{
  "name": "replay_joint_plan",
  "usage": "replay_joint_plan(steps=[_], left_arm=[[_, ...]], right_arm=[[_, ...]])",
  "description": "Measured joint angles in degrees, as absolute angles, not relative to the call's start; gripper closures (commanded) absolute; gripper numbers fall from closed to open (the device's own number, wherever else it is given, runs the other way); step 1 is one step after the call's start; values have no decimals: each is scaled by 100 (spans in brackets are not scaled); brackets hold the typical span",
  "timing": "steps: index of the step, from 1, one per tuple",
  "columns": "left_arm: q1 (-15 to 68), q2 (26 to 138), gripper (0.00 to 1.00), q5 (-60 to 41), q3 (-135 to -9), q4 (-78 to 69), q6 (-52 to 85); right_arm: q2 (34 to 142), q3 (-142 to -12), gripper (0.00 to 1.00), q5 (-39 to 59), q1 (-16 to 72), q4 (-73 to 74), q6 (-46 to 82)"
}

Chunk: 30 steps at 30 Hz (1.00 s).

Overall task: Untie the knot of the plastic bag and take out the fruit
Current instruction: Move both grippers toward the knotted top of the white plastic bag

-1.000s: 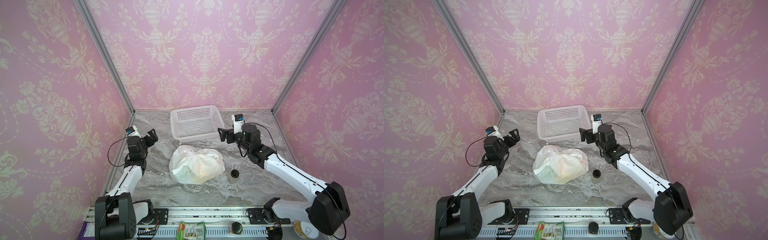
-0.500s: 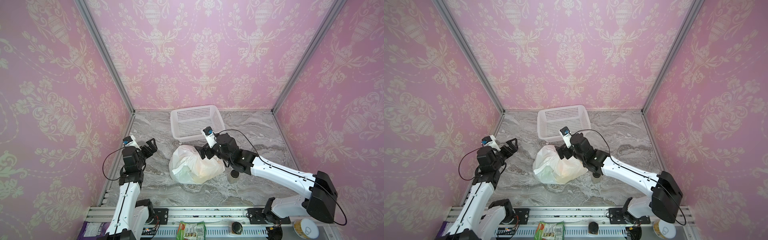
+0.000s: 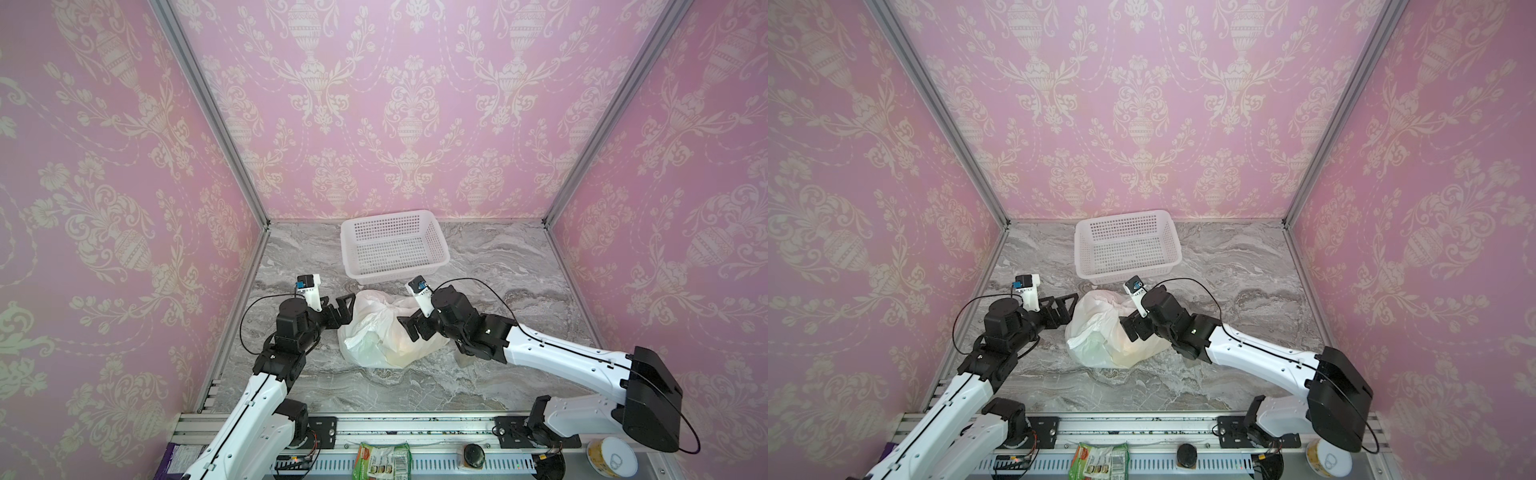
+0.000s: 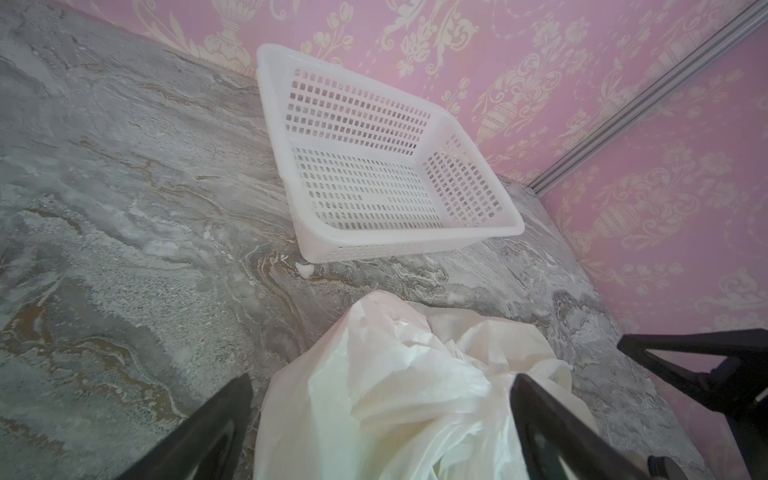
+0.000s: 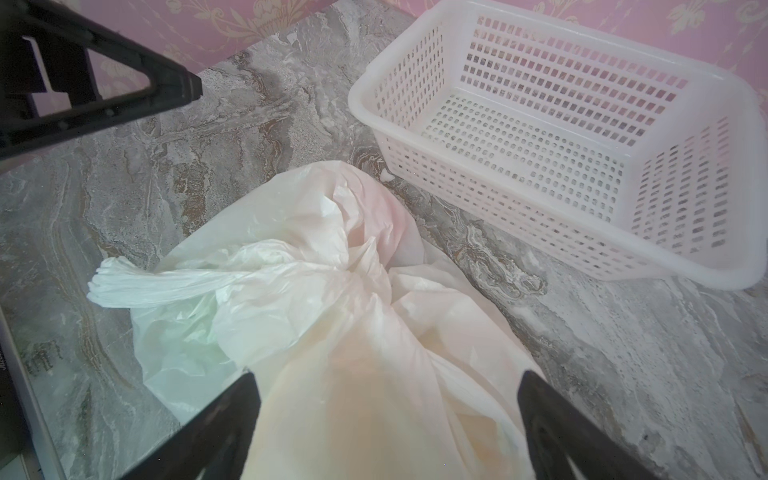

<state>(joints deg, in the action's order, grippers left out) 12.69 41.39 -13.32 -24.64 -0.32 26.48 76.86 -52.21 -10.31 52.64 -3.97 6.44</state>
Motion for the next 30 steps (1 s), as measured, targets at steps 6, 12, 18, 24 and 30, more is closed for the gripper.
replay_joint_plan(steps=[6,12,18,24,30], left_arm=[[1369,4016,8,-1094,-2475,309,2617],[1420,4005,1,-849,-3107,1079,3192],[1557,4219,1,-104,-4073,1957,4077],[1559,4322,1,167,-4128,2386,4644],[1562,4300,1,510,-4571,2718,4770]], right_arm=[[8136,-5400,4,-735,5347,-427,626],[8733,-5640,10,-451,5487,-532,582],[9019,-5854,22,-287,5492,-543,572],[9494,-6272,58,-178,5492,-471,445],[9636,-6305,87,-237,5492,-344,333]])
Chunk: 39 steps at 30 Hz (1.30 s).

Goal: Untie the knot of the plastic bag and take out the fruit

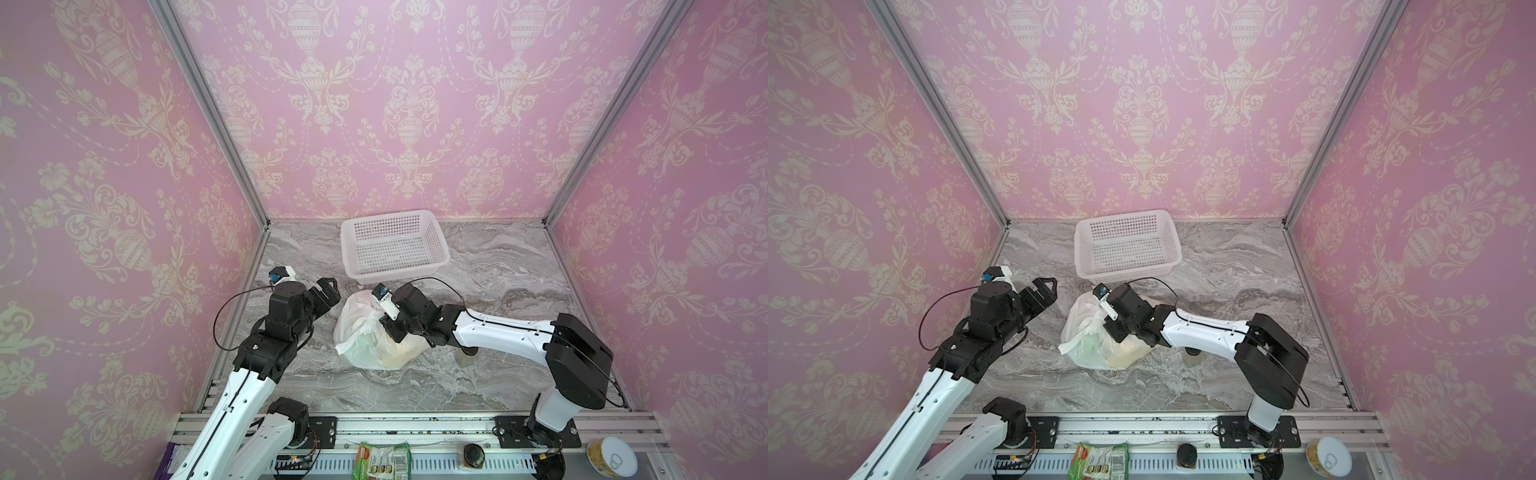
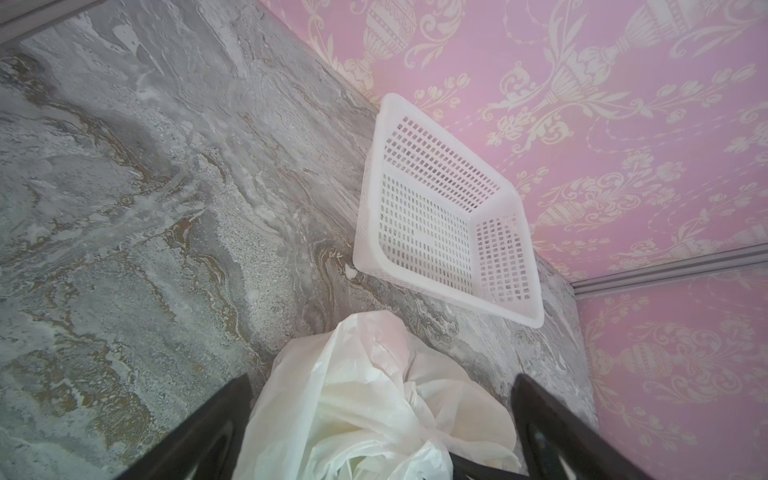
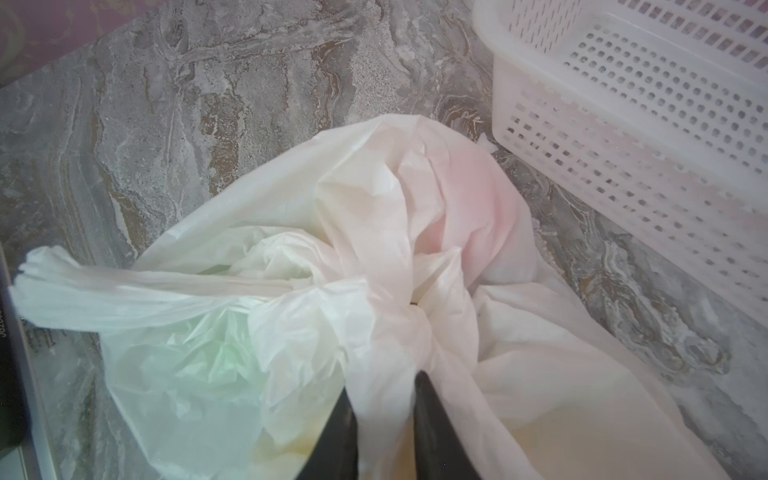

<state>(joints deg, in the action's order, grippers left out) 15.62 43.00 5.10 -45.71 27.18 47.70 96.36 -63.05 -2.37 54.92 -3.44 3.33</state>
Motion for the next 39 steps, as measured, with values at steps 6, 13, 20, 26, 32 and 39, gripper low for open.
replay_joint_plan(steps=[6,13,20,26,32,39], left_arm=[[1562,4191,1,644,-4635,2759,4797],[1562,4069,1,683,-4453,2655,4842],[1562,4123,1,-196,-3214,1358,3959],[1562,4753,8,-991,-3068,781,3446],[1562,5105,8,-1326,-3057,486,3345],[1562,4829,8,-1326,-2974,388,3343]], right_arm=[[8711,-5415,93,-259,5492,272,213],[8049,-4654,93,-45,5492,1033,-64],[7730,-4091,58,272,5492,1402,-506],[7448,-3979,23,311,5492,1708,-550],[7758,-4174,19,353,5492,1879,-252],[8667,-4998,68,158,5492,1680,43]])
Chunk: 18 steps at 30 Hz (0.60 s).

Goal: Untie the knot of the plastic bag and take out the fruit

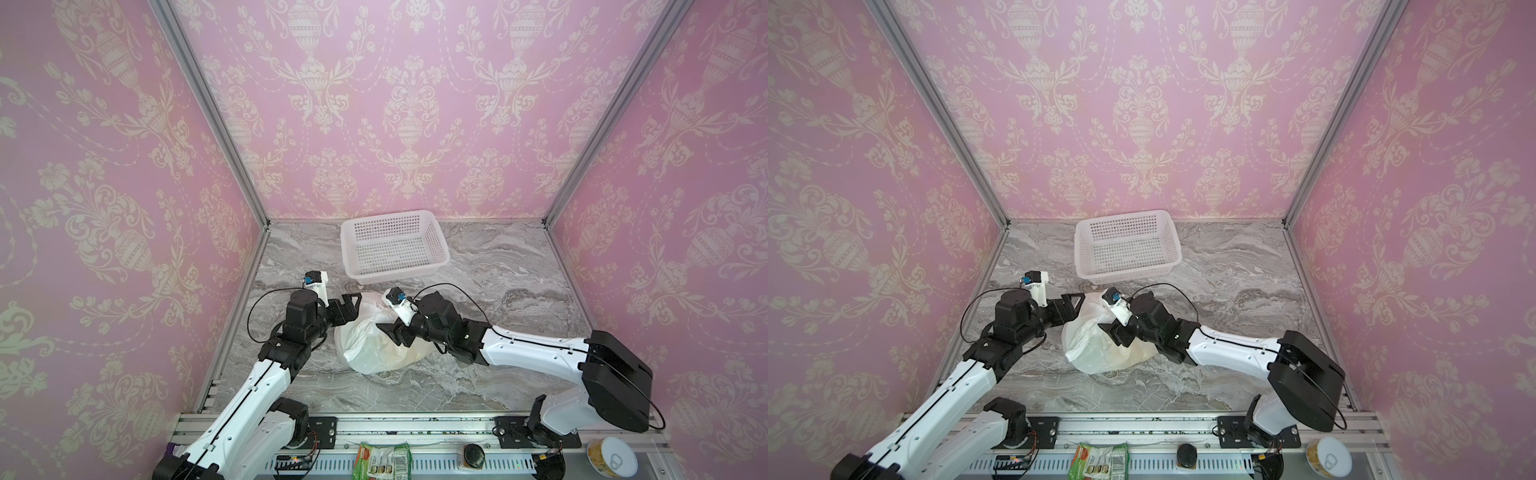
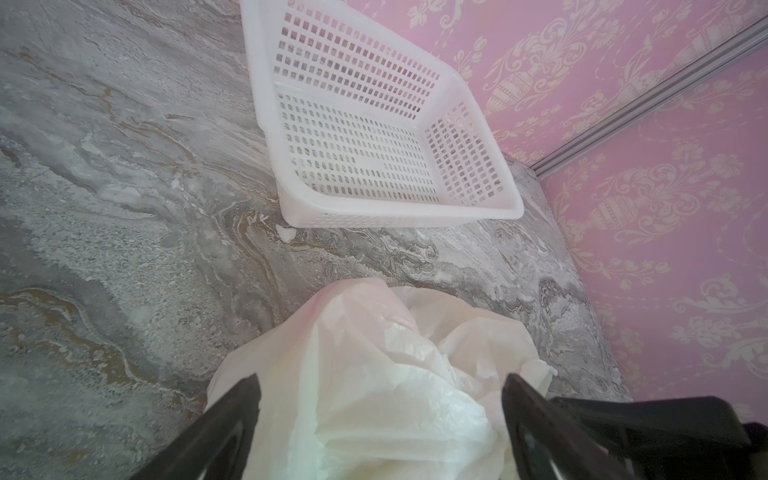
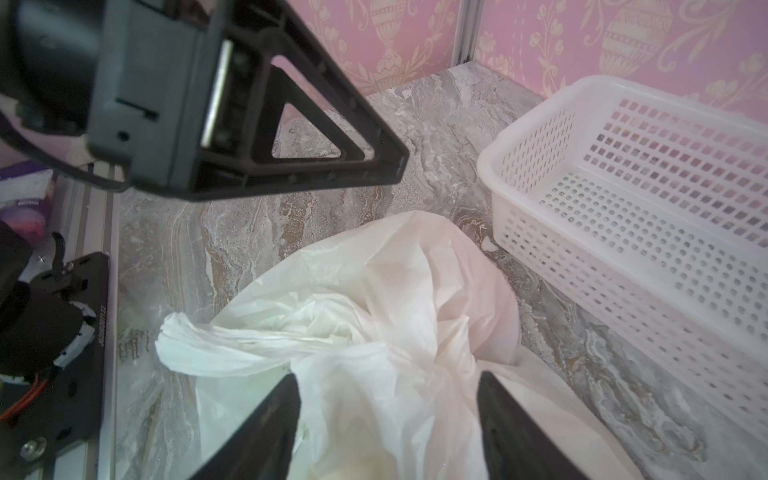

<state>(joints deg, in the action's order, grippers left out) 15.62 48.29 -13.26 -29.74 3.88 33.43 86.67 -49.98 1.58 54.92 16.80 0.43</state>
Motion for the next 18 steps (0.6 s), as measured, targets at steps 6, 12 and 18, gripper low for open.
replay_joint_plan(steps=[6,12,18], left_arm=[[1562,4792,10,-1415,-2974,388,3312],[1636,4812,14,-1688,-2974,390,3256],[1879,5015,14,-1822,-2974,381,3238]], right_arm=[[8779,-5153,96,161,5492,1555,161],[8364,-4648,100,222,5492,1887,145],[8119,-4259,100,482,5492,2239,-21]])
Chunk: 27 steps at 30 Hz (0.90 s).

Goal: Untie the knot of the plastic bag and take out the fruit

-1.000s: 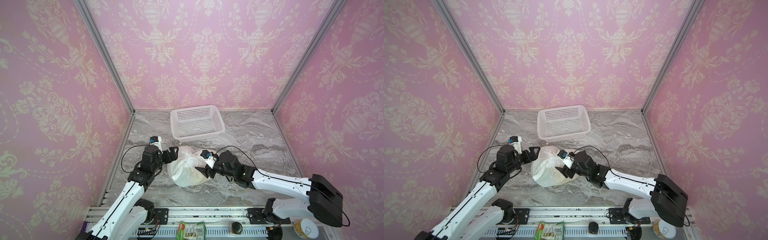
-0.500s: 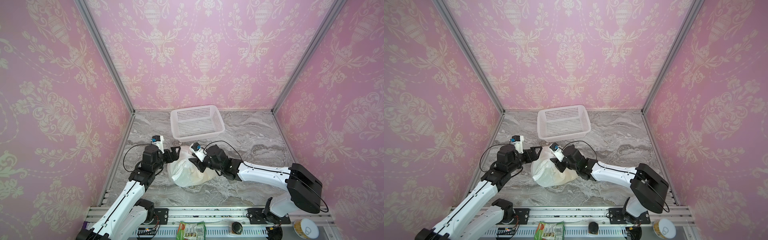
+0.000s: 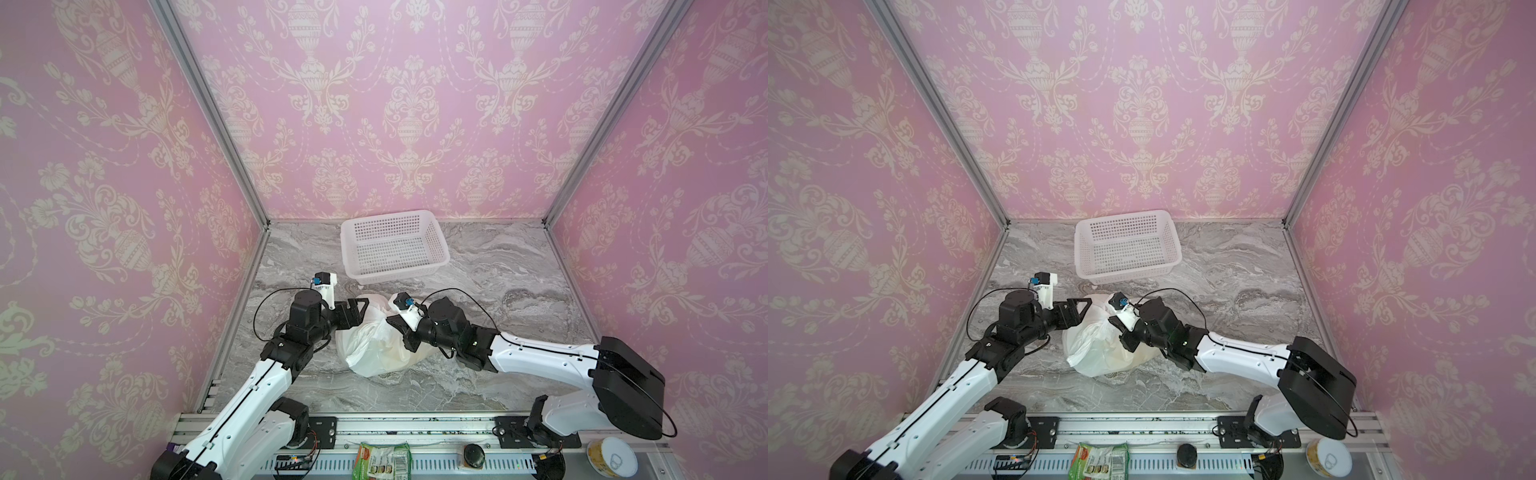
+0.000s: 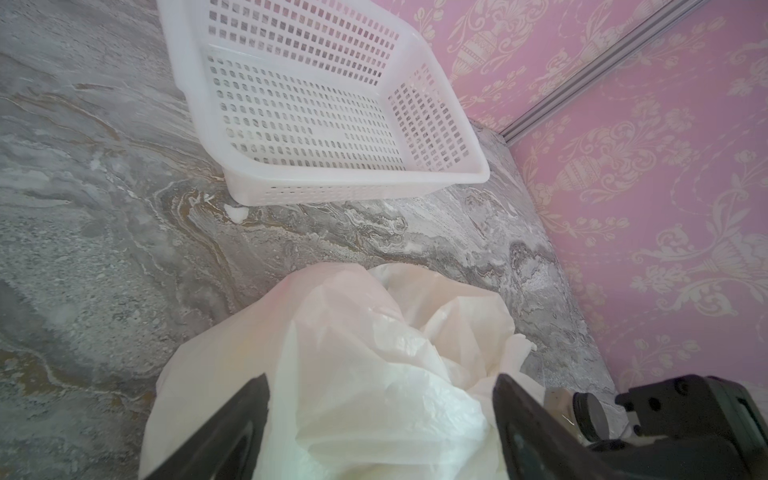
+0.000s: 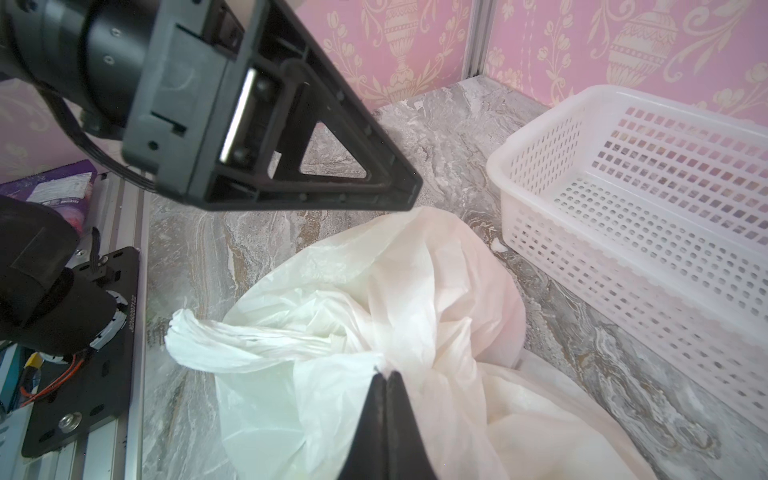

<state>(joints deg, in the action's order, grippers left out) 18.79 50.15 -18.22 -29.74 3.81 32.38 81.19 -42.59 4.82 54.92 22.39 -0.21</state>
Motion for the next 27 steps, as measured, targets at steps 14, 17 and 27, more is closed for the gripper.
replay_joint_plan(steps=[14,17,27], left_arm=[[2200,6038,9,-1881,-2976,-95,3273],[2224,6090,5,-1925,-2976,-268,3350],[2355,6324,77,-1940,-2976,-622,3485]], right_arm=[[7966,-3977,96,1041,5518,2639,-193],[7966,-3977,97,1129,5518,2665,-196],[7968,-3977,99,1295,5533,2703,-193]])
